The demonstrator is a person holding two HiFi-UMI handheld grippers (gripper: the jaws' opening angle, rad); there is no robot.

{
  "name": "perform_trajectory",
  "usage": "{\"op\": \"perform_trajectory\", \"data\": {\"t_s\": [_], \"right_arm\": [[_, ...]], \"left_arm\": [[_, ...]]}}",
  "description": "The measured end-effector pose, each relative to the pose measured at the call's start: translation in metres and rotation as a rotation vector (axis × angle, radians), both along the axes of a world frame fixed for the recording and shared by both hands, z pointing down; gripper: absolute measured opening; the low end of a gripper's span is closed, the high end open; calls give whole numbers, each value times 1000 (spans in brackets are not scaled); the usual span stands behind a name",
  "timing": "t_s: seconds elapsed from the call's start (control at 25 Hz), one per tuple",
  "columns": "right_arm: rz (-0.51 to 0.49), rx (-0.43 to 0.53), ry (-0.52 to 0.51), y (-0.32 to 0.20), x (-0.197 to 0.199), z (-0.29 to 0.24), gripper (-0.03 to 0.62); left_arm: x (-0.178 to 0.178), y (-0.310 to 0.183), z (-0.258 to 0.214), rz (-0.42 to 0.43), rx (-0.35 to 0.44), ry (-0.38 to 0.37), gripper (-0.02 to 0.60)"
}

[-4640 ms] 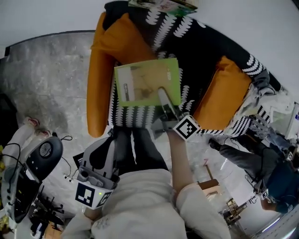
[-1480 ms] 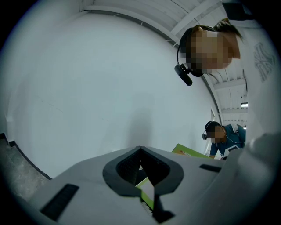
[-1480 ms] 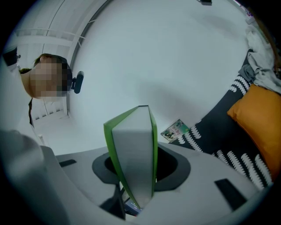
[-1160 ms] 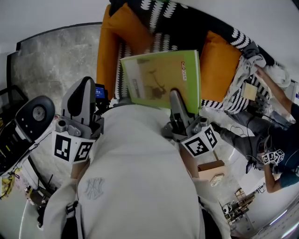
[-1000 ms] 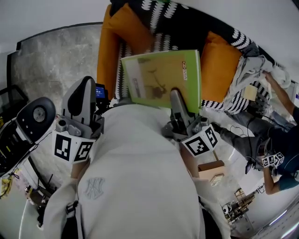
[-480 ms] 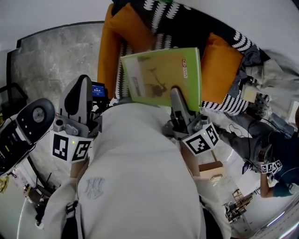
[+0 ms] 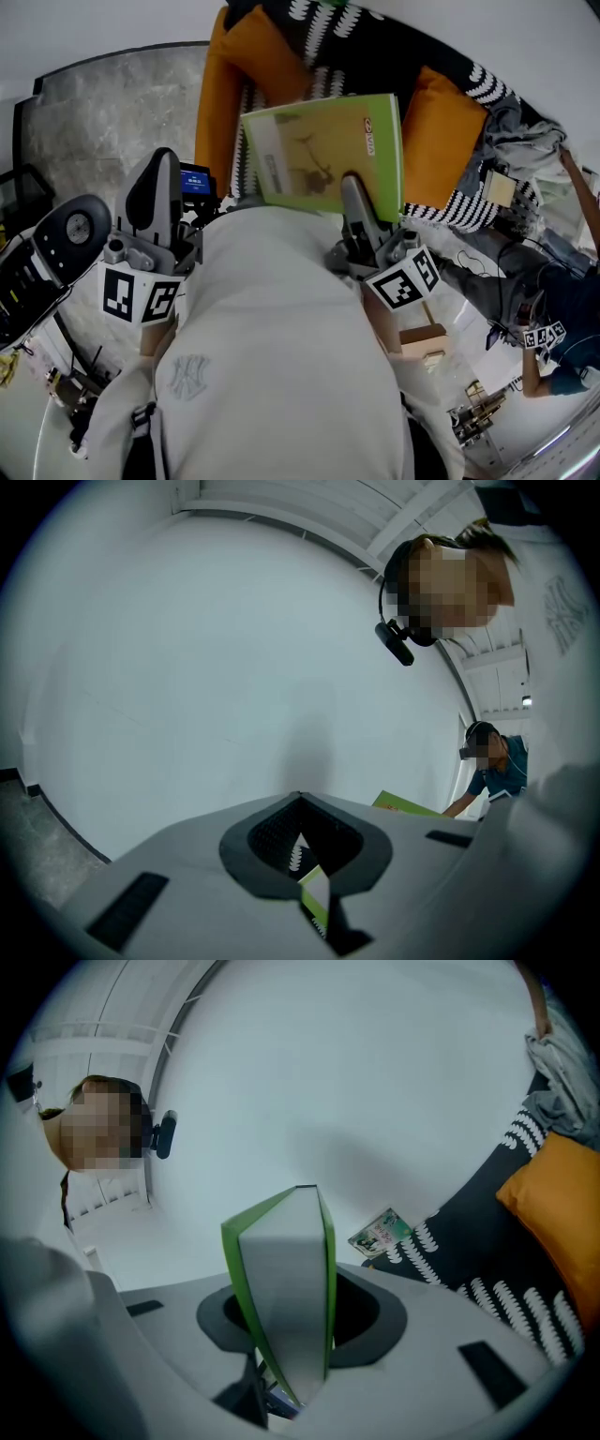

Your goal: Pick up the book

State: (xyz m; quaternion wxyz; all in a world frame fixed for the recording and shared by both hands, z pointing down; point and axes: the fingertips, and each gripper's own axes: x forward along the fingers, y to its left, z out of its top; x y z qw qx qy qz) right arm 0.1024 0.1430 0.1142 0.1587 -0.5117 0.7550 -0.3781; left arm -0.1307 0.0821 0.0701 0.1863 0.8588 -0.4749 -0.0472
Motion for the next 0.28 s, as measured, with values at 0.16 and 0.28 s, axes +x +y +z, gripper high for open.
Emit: {"op": "perform_trajectory", "data": {"t_s": [0.16,0.28], "right_arm": [[5,-2,-5,1,1,-1,147],[9,-2,-9,5,3,-2,147]], "left_arm": [[1,0,-1,2,-2,-3,9],[3,4,-3,4,-3,-4,9]]}}
